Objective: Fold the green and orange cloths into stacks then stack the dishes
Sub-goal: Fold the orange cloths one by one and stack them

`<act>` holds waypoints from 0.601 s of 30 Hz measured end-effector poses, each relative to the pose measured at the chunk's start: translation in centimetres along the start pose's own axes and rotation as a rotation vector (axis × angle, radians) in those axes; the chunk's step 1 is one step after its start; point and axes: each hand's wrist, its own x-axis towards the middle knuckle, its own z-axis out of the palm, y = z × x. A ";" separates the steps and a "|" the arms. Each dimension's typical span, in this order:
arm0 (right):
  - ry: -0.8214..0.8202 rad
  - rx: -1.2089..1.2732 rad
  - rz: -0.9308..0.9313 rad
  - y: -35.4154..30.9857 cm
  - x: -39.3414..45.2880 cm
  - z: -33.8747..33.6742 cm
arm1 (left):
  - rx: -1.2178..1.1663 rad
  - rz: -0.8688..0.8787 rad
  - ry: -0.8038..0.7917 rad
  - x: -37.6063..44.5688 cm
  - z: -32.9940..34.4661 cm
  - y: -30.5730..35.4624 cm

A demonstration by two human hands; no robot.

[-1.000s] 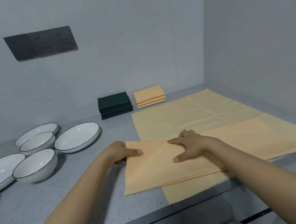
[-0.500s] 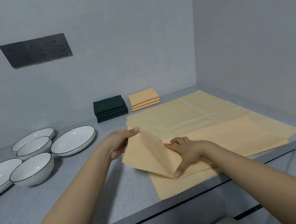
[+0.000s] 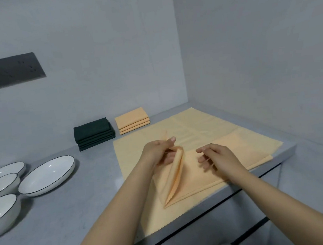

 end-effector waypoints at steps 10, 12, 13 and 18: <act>-0.010 -0.278 0.050 1.0 -1.1 -2.2 | 0.271 -0.103 0.037 2.0 6.1 -3.4; -0.026 -0.363 0.018 1.2 -1.0 -2.1 | 0.263 -0.082 0.058 2.0 6.0 -3.5; -0.034 -0.407 0.008 1.5 -0.8 -2.1 | 0.258 -0.037 0.089 2.1 5.9 -3.6; -0.046 -0.495 -0.041 2.2 -0.8 -2.0 | 0.686 0.414 0.257 2.2 3.9 -5.2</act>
